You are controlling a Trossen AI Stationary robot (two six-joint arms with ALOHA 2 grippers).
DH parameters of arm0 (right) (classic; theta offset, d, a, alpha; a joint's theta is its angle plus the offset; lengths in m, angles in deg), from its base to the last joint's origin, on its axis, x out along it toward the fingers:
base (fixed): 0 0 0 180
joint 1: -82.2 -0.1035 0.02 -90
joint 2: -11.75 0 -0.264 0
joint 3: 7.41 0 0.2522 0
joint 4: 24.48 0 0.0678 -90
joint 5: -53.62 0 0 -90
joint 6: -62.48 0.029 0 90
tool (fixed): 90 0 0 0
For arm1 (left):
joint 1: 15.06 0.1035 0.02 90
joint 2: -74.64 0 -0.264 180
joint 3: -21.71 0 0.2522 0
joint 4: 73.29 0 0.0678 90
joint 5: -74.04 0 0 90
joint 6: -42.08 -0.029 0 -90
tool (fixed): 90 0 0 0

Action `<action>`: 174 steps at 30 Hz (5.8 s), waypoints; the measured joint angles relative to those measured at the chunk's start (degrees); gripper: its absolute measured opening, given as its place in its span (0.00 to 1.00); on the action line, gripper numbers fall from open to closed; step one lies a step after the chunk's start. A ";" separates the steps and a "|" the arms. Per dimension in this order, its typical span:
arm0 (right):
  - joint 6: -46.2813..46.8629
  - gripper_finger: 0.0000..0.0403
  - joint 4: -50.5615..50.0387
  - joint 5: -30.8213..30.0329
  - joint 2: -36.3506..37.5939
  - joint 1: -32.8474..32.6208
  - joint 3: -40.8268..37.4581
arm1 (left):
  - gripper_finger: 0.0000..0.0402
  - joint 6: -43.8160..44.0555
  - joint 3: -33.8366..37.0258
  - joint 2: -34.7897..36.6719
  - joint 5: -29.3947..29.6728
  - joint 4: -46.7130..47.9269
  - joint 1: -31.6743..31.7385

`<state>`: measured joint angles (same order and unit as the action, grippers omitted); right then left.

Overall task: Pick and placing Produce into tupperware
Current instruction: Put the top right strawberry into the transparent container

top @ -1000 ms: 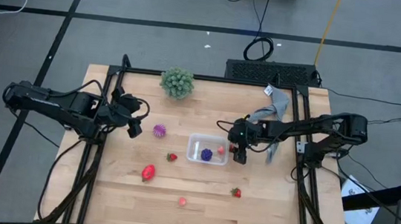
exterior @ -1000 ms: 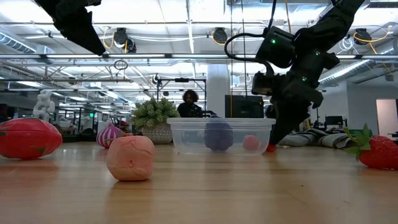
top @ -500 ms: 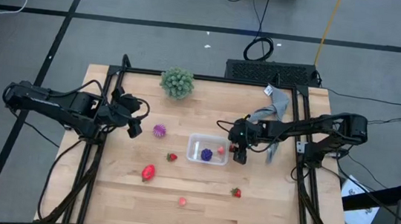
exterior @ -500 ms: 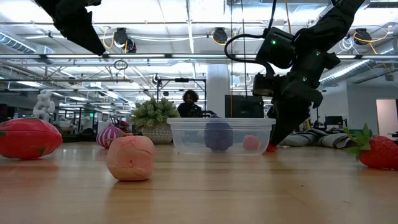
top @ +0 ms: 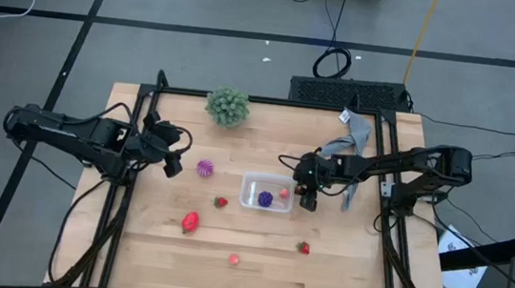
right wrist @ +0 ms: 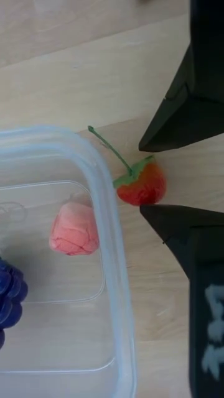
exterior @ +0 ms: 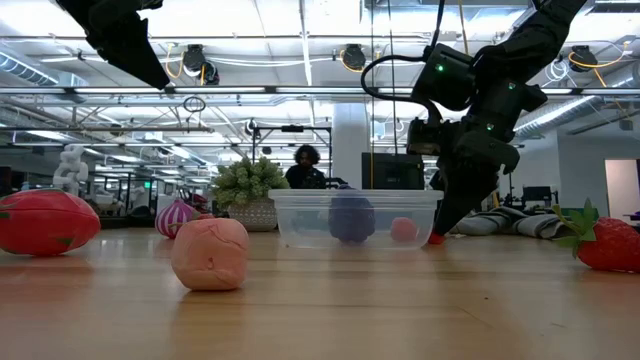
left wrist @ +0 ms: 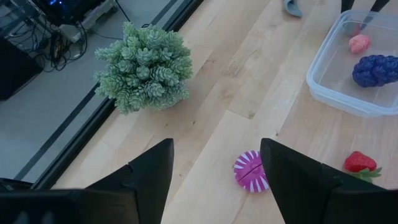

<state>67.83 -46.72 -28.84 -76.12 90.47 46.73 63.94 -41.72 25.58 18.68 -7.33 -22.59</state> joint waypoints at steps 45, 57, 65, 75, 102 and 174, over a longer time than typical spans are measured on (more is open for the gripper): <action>1.03 0.23 -6.06 -3.27 0.02 0.00 0.07 | 0.61 -0.21 0.00 -0.01 0.00 0.02 0.00; 2.56 0.27 -7.41 -2.53 0.02 2.27 0.07 | 0.61 -0.21 0.00 0.00 0.00 0.02 0.00; 2.53 0.42 -7.74 -2.35 0.09 2.47 0.11 | 0.61 -0.62 0.00 0.00 0.00 0.02 0.00; 1.07 0.48 -5.48 -2.66 0.02 2.49 0.00 | 0.61 -0.77 0.00 0.00 0.06 0.02 0.00; -1.75 0.48 -0.30 -3.29 -0.09 2.67 -0.07 | 0.61 -0.64 0.00 -0.01 0.51 0.00 0.00; -0.05 0.27 -3.76 -3.27 0.13 2.64 0.16 | 0.61 -0.64 0.00 -0.01 0.50 -0.01 0.00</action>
<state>67.78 -50.48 -32.11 -75.99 93.12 46.89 63.29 -41.72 25.57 19.18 -7.34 -22.59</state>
